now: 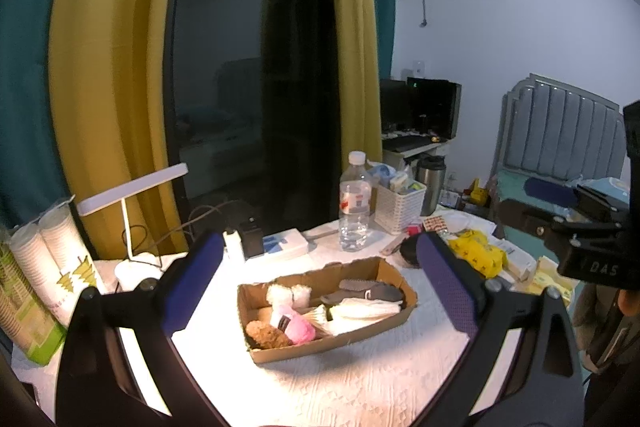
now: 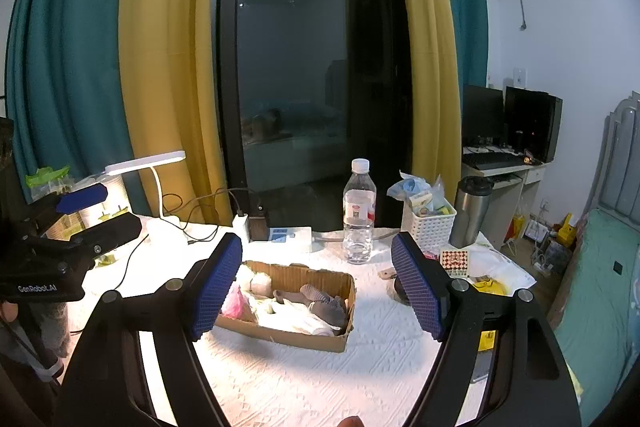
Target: Organize soft objects
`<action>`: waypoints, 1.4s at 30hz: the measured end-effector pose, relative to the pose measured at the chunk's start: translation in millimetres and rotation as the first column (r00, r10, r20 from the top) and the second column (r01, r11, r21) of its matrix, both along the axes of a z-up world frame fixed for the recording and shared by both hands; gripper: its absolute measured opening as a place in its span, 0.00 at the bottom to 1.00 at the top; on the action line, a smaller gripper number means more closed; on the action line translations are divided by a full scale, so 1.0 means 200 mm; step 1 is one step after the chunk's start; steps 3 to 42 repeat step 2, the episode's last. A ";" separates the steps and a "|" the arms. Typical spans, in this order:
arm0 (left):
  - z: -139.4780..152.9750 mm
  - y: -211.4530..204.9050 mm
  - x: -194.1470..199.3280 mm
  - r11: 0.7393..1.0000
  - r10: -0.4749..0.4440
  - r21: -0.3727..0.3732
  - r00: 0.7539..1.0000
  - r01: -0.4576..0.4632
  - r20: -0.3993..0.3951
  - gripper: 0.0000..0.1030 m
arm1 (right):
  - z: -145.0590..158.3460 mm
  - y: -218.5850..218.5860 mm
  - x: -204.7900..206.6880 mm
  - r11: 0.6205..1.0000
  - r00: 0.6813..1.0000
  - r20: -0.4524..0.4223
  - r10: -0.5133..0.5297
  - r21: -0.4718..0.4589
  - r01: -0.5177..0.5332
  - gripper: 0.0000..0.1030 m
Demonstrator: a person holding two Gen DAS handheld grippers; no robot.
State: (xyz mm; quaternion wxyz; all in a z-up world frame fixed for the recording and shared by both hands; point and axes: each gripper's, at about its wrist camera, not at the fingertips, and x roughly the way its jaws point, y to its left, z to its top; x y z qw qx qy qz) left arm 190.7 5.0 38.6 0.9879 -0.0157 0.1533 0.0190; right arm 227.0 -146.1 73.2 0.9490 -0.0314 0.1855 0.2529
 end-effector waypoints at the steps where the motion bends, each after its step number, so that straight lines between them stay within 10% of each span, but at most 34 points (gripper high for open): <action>1: 0.00 -0.01 0.01 1.000 -0.002 0.006 1.000 0.002 -0.003 0.96 | -0.01 0.00 0.00 1.000 1.000 -0.003 0.002 -0.004 -0.002 0.78; 42: -0.02 0.00 0.03 1.000 -0.005 0.007 1.000 0.005 -0.012 0.96 | -0.01 0.00 0.01 1.000 1.000 -0.007 0.002 -0.010 -0.002 0.78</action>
